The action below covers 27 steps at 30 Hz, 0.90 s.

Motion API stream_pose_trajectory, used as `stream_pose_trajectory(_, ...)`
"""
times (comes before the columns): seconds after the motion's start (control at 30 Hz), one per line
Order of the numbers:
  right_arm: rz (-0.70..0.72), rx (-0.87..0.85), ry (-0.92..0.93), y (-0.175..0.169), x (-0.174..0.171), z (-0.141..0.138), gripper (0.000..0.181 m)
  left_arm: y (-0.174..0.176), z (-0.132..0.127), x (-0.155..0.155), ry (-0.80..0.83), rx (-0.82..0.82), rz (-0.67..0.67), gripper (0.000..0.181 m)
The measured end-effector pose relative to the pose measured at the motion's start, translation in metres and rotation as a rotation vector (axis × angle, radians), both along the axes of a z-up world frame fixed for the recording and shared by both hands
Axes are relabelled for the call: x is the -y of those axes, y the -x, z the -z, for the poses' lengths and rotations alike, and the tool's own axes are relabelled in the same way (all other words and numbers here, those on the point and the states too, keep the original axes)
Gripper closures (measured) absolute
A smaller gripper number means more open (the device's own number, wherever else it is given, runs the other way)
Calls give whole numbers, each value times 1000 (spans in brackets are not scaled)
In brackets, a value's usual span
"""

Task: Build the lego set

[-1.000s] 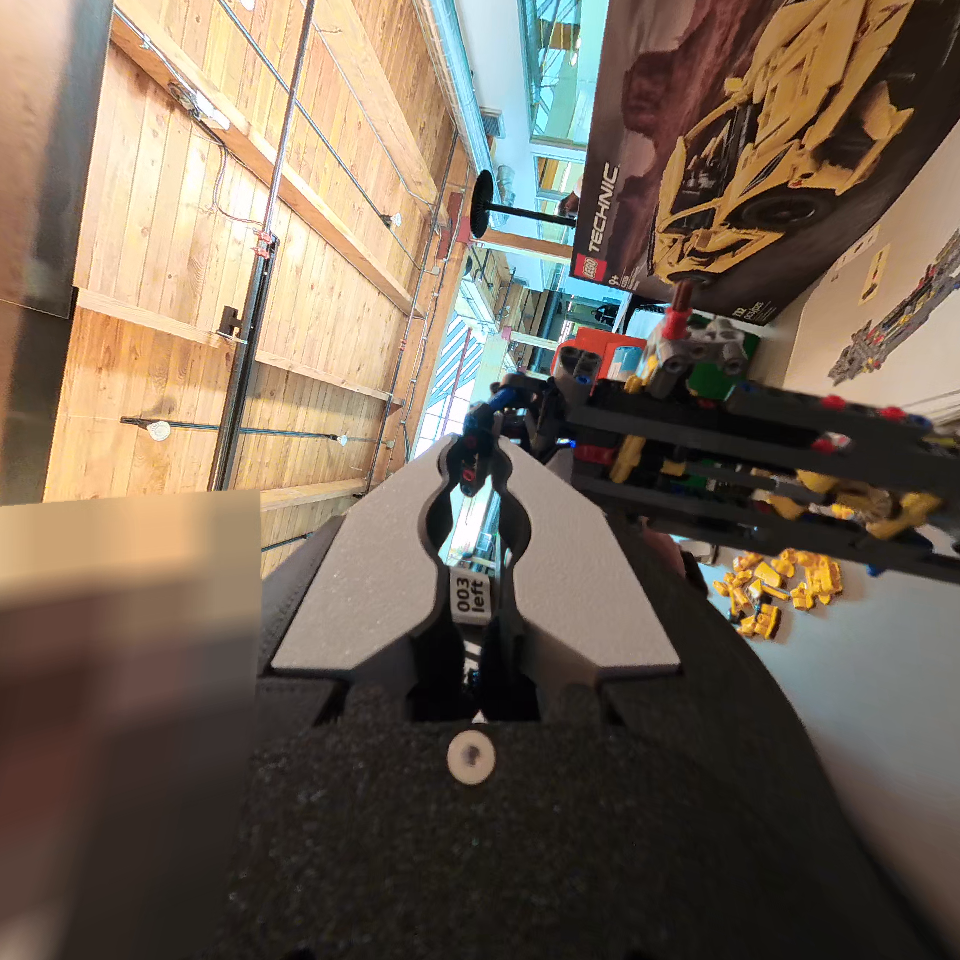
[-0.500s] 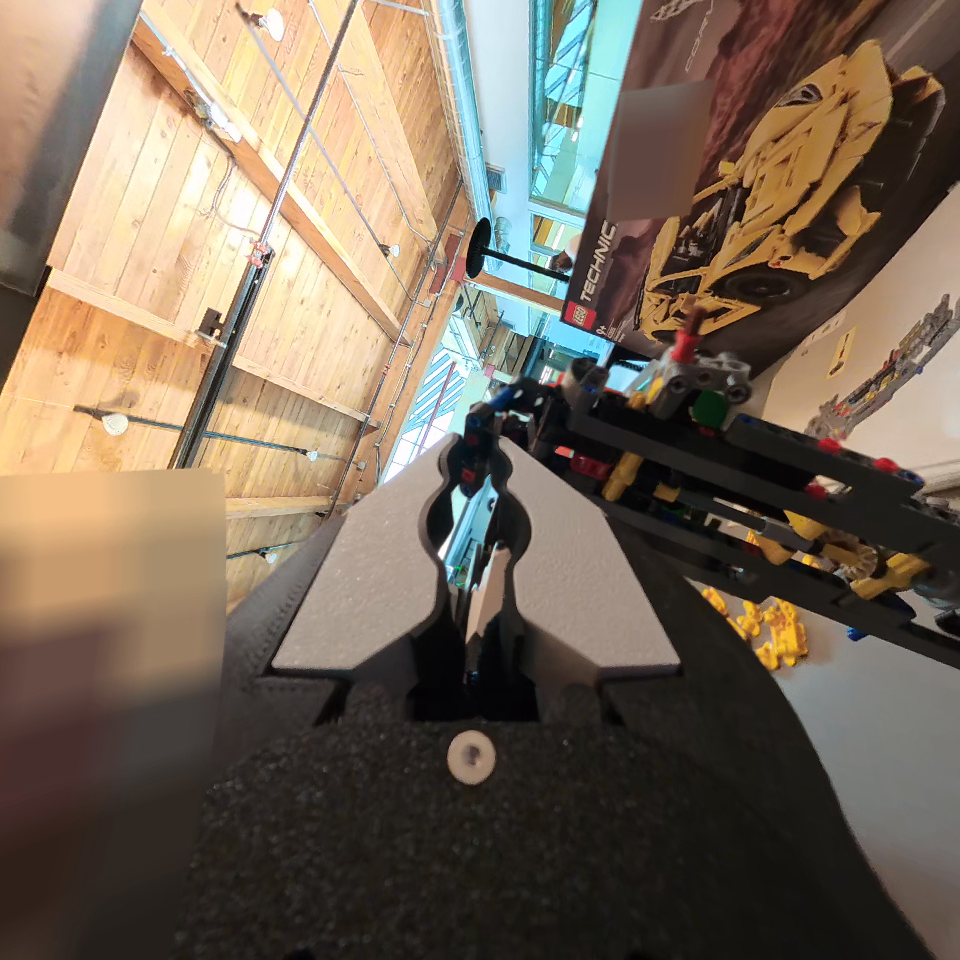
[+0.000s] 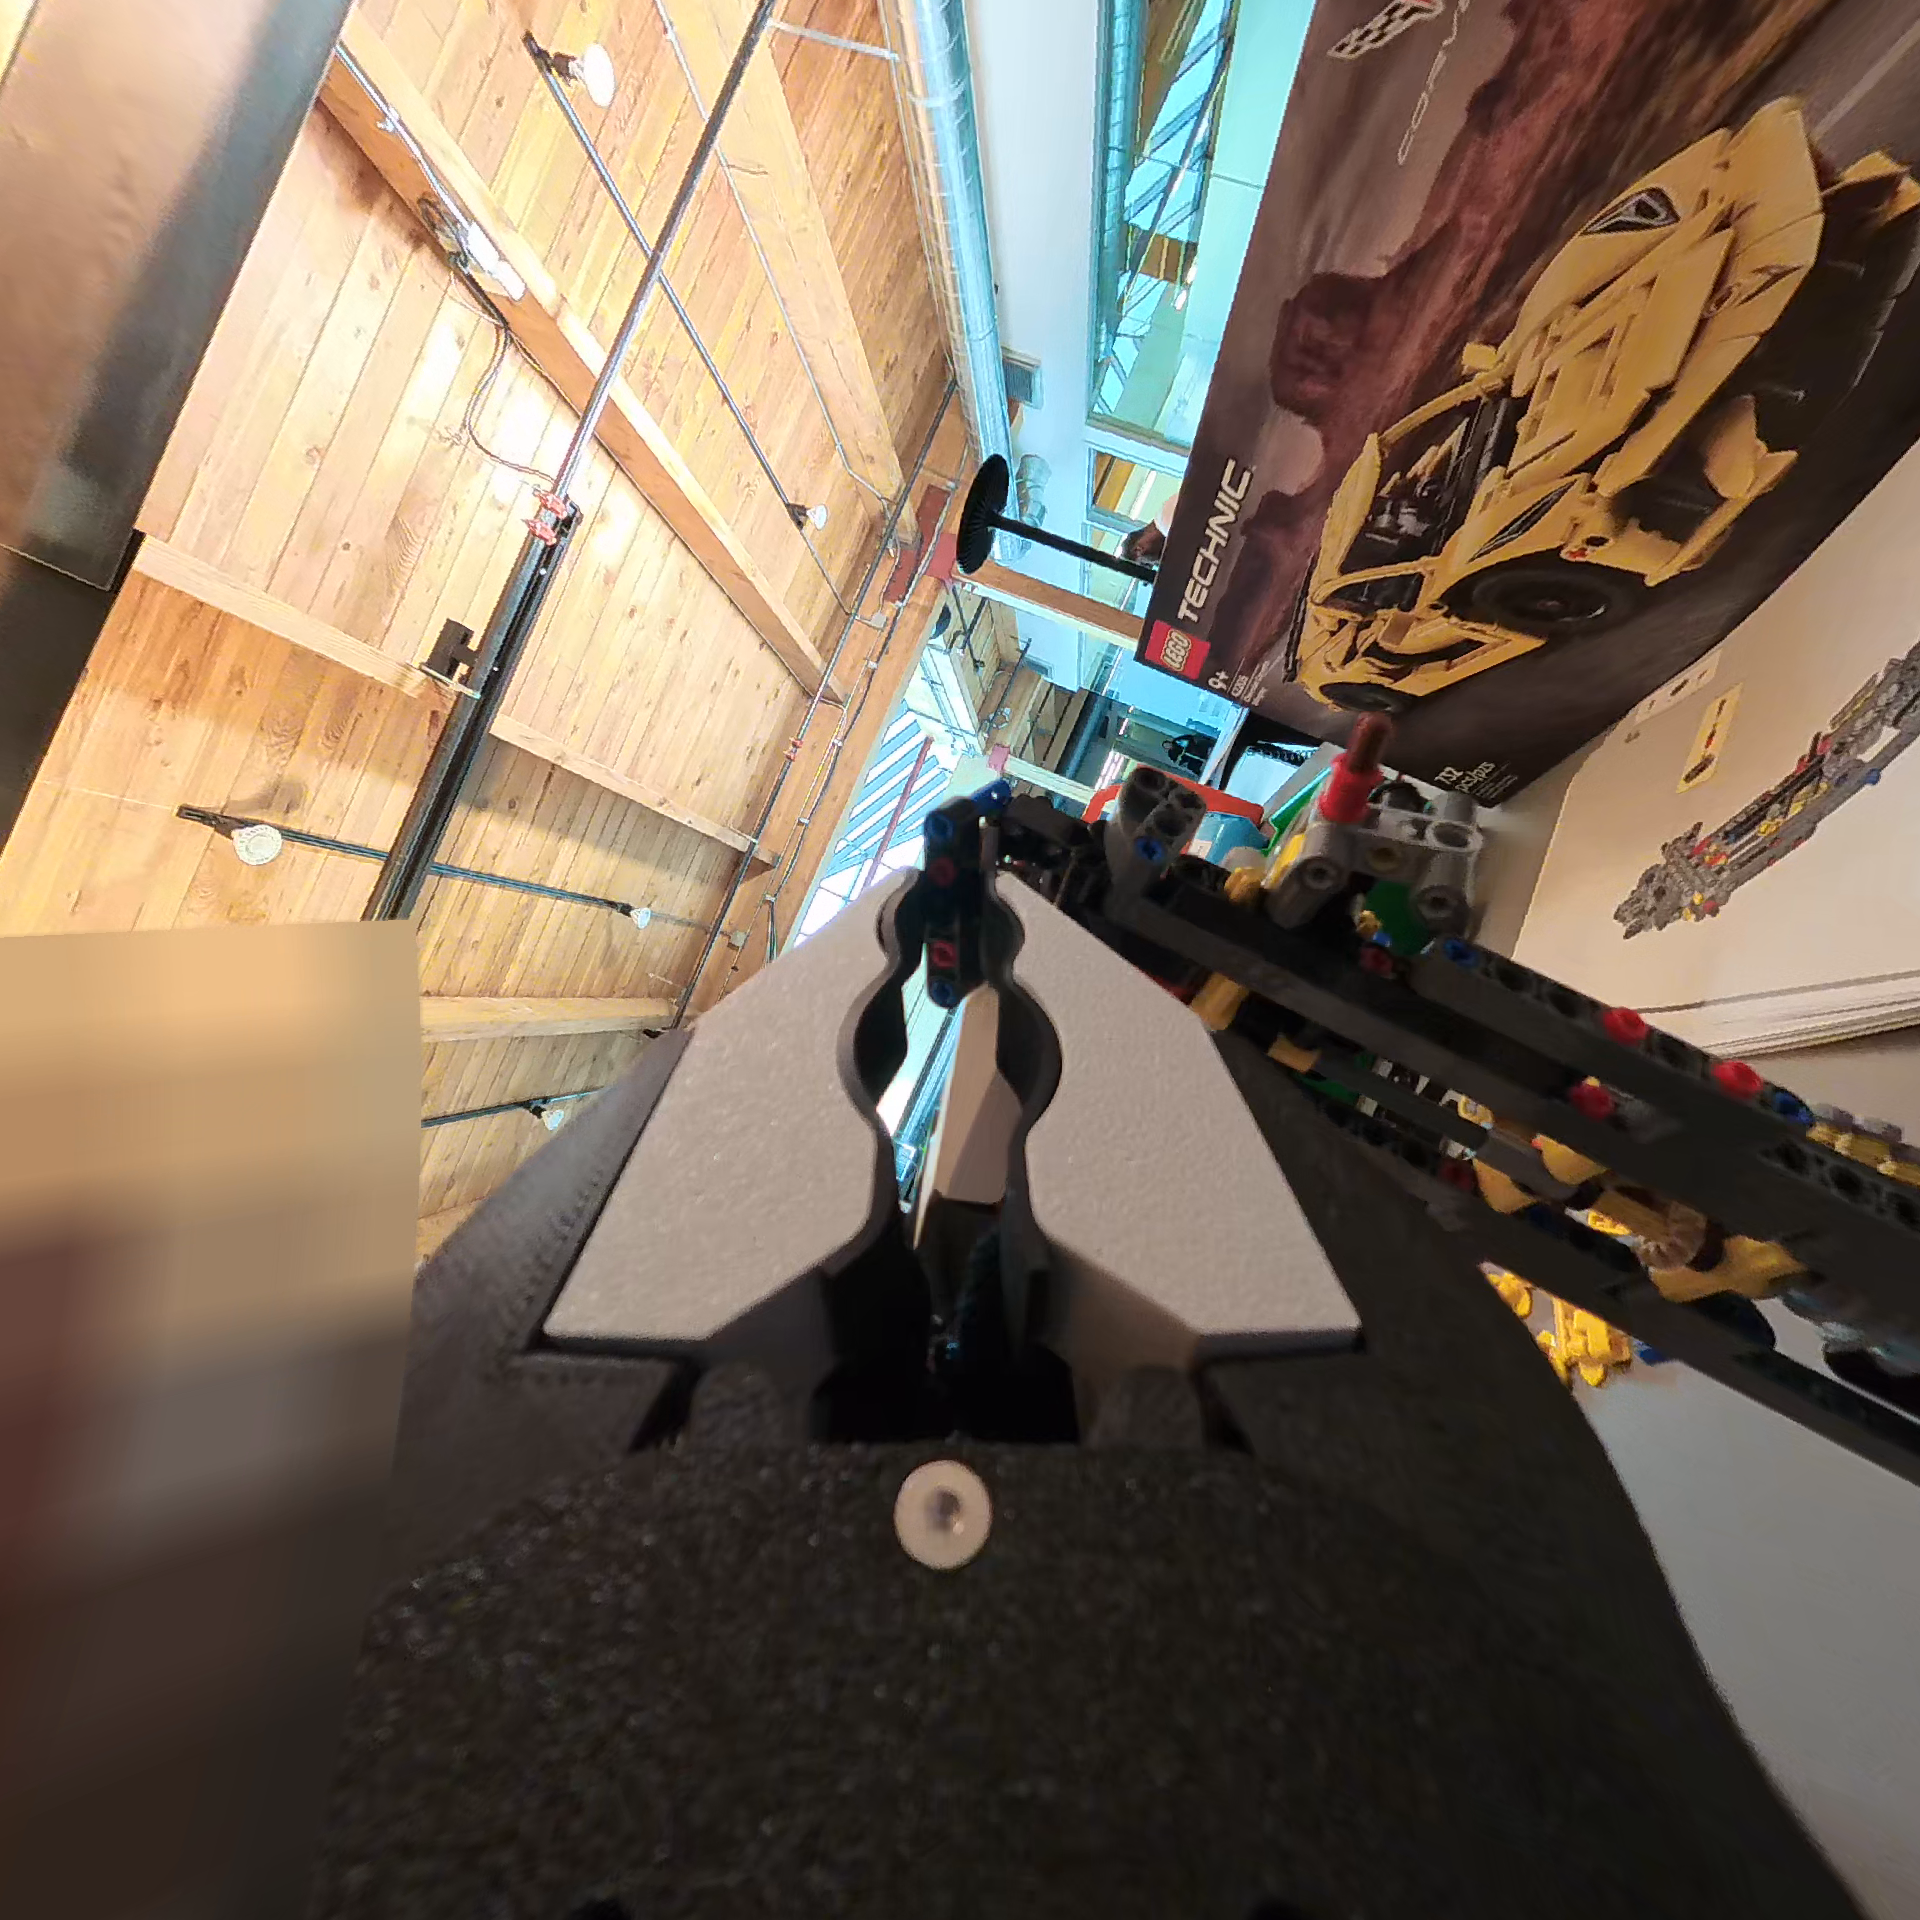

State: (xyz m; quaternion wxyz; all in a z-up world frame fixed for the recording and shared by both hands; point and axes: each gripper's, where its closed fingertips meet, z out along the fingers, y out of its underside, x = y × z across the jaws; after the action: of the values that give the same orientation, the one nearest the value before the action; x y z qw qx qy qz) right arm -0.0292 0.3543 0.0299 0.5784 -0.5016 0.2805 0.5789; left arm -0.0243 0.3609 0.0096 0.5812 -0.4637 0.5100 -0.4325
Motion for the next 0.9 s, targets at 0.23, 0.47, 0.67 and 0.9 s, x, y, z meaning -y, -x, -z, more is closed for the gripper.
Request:
stream_pose_trajectory(0.23, 33, 74, -53, -1, 3, -1, 173, -1, 0, 1, -23, 5, 31, 157)
stream_pose_trajectory(0.47, 39, 611, -48, 8, 31, 17, 173, 0, 5, -26, 67, 17, 15, 157)
stream_pose_trajectory(0.67, -473, 1437, 498, 5, 85, 176, 173, 3, 6, -32, 94, 31, 48, 156)
stream_pose_trajectory(0.9, -663, 1485, 631, 6, 105, 214, 173, 3, 5, -25, 60, 56, 71, 156)
